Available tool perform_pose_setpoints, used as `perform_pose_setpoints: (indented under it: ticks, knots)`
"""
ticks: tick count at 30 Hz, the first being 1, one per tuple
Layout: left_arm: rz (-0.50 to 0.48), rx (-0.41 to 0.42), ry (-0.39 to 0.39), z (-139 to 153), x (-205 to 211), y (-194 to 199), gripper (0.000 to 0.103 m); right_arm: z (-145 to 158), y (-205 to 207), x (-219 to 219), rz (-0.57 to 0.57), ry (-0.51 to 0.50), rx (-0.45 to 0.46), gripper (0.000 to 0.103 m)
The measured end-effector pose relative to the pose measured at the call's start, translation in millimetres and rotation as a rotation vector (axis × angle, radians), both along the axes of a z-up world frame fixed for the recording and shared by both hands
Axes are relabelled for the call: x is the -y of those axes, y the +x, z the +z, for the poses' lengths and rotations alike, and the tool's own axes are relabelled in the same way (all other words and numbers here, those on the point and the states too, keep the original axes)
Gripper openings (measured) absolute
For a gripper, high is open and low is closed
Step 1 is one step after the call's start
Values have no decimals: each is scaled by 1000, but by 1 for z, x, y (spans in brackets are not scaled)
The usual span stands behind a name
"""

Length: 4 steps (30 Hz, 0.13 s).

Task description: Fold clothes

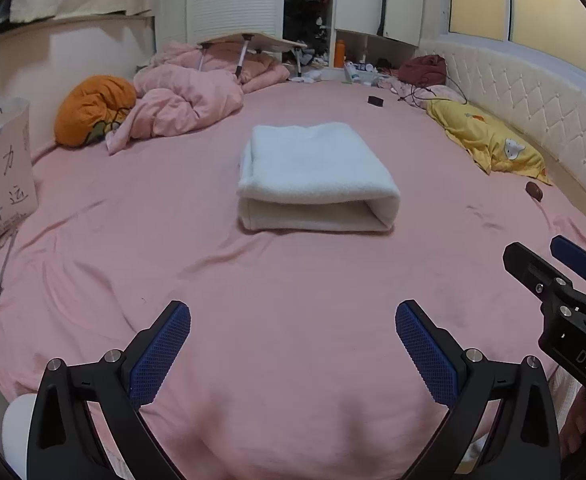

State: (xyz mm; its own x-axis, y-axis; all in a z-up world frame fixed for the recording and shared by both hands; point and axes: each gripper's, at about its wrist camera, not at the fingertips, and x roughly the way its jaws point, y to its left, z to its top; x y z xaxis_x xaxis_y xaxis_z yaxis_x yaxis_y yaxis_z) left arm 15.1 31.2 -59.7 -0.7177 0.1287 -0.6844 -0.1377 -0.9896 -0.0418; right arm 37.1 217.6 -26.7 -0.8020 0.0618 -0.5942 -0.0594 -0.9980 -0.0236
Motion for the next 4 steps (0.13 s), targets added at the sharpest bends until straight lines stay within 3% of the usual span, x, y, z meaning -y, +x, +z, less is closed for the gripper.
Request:
perform_pose_setpoints:
  ticks: [4]
  knots:
    - [44, -15, 16, 0, 5, 8, 103, -2, -1, 1, 1, -2, 5, 76]
